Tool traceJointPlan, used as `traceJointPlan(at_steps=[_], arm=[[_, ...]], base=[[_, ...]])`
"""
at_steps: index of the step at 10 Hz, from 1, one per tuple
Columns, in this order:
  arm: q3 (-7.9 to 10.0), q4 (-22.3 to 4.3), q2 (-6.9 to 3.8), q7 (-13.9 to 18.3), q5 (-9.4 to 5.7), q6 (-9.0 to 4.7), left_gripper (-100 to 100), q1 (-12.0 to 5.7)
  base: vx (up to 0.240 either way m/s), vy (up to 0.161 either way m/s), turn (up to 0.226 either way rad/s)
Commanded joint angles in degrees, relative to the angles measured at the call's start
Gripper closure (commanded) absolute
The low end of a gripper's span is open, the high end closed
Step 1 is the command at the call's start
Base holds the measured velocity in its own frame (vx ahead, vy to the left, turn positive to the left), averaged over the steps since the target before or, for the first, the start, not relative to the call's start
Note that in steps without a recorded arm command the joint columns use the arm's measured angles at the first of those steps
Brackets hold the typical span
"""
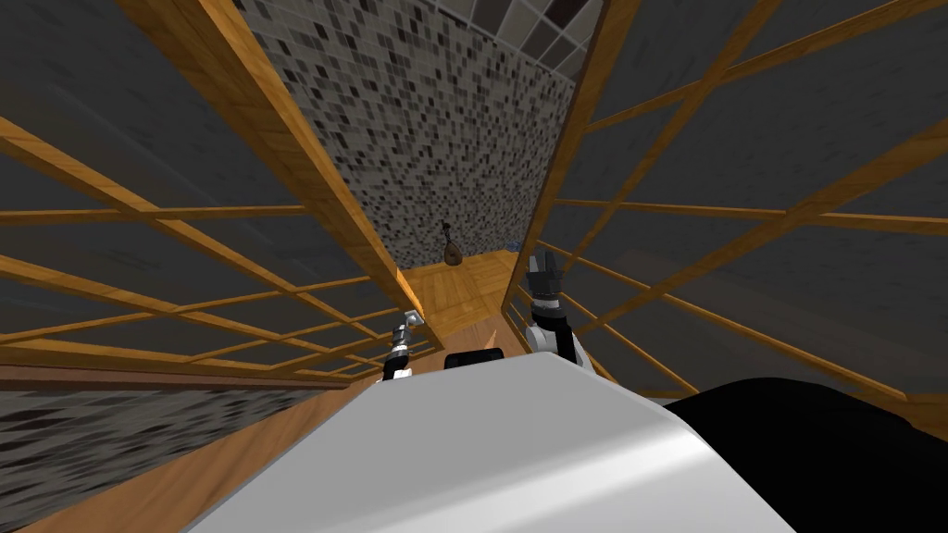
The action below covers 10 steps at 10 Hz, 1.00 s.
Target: Pull the door open
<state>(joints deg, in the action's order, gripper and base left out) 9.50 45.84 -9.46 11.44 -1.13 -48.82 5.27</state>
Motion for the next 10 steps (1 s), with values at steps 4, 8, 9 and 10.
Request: traceJointPlan(at_steps=[4, 8, 9, 10], arm=[[-1.02, 0.8, 1.58, 3.6, 0.29, 0.25, 100, -0.32], [-0.56, 0.6, 1.52, 6.0, 0.0, 0.31, 100, -0.44], [-0.11, 0.4, 1.47, 8.4, -0.29, 0.36, 100, -0.56], [0.35, 0.2, 1.42, 9.8, -0.59, 0.42, 100, -0.68]], base=[[-0.036, 0.004, -0.066], [-0.024, 0.005, -0.029], [-0.054, 0.022, -0.148], [-0.075, 0.023, -0.193]])
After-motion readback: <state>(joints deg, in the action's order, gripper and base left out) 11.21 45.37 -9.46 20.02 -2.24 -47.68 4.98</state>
